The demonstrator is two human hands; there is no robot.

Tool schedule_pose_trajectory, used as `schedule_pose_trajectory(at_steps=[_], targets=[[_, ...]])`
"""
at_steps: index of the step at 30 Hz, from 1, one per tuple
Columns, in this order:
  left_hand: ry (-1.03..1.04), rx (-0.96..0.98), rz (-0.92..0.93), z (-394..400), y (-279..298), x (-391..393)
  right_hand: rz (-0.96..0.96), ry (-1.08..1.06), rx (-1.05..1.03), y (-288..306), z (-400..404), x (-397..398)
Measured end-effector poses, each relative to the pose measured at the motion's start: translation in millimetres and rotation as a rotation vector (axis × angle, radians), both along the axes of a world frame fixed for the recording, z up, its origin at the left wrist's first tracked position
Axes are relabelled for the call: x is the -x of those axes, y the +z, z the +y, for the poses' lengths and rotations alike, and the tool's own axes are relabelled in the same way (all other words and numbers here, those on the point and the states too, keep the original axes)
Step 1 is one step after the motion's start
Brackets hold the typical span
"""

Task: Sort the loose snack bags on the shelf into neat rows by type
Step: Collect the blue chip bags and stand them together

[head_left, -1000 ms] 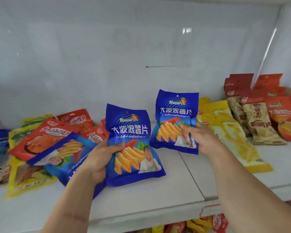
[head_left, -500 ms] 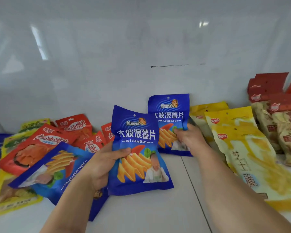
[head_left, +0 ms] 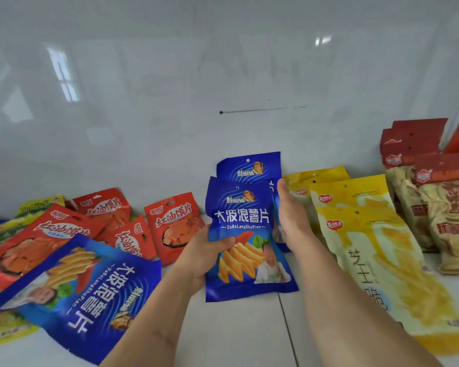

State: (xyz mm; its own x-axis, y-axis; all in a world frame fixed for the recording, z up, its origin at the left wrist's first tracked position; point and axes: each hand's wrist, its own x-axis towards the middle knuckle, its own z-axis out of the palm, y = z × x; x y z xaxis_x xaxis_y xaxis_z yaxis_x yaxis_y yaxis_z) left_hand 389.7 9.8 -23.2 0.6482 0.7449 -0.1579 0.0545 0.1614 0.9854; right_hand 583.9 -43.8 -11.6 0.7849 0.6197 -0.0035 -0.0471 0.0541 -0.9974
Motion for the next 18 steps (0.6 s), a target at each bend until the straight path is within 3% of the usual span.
schedule_pose_trajectory(at_steps=[5, 11, 18], targets=[[0.101, -0.168, 0.091, 6.0, -14.8, -29.3, -0.132, 0.038, 0.086, -8.2, -5.9, 1.2], [0.156, -0.288, 0.178, 10.3, -16.7, -47.3, -0.155, -0.011, 0.083, -19.4, -4.2, -1.1], [0.197, -0.303, 0.189, 15.1, -15.7, -61.8, -0.21, -0.07, 0.127, -23.1, 7.8, -11.8]])
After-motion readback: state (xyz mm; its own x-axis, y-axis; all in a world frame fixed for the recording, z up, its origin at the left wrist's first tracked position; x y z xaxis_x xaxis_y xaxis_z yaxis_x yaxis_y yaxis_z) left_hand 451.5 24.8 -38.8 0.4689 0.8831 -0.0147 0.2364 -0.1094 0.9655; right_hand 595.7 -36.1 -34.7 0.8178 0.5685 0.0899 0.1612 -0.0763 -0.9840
